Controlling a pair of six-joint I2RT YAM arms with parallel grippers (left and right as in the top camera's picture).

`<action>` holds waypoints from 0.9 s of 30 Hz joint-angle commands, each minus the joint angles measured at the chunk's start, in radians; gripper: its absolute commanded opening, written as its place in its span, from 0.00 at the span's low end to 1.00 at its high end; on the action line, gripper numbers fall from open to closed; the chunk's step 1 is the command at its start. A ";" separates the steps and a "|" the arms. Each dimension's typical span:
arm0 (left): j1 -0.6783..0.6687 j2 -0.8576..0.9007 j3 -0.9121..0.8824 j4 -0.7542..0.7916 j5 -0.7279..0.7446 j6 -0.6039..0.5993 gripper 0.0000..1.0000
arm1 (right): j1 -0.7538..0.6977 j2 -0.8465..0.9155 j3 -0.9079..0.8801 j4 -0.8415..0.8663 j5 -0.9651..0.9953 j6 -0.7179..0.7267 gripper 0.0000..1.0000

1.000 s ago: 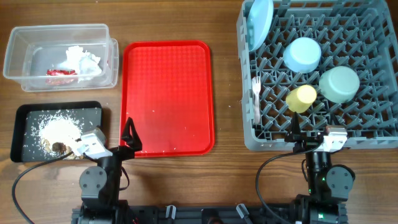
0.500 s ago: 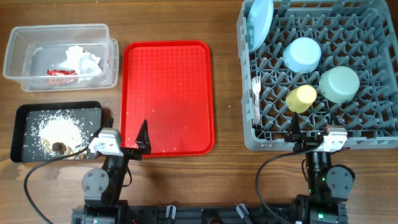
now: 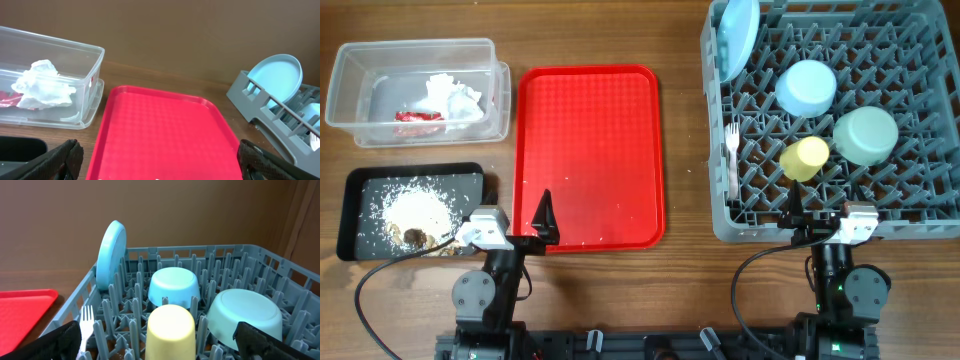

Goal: Sort waste into correct bins and load items into the dishwasher rack

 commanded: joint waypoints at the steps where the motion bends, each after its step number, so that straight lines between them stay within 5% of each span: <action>1: -0.006 -0.011 -0.007 -0.005 -0.013 0.060 1.00 | 0.004 -0.005 -0.002 0.002 0.013 -0.012 1.00; 8: -0.006 -0.011 -0.007 -0.005 -0.007 0.091 1.00 | 0.004 -0.005 -0.002 0.002 0.013 -0.013 1.00; 11: -0.006 -0.011 -0.007 0.000 0.047 0.205 1.00 | 0.004 -0.005 -0.002 0.002 0.013 -0.013 1.00; 27: -0.005 -0.011 -0.007 0.000 0.043 0.206 1.00 | 0.004 -0.005 -0.002 0.002 0.013 -0.013 1.00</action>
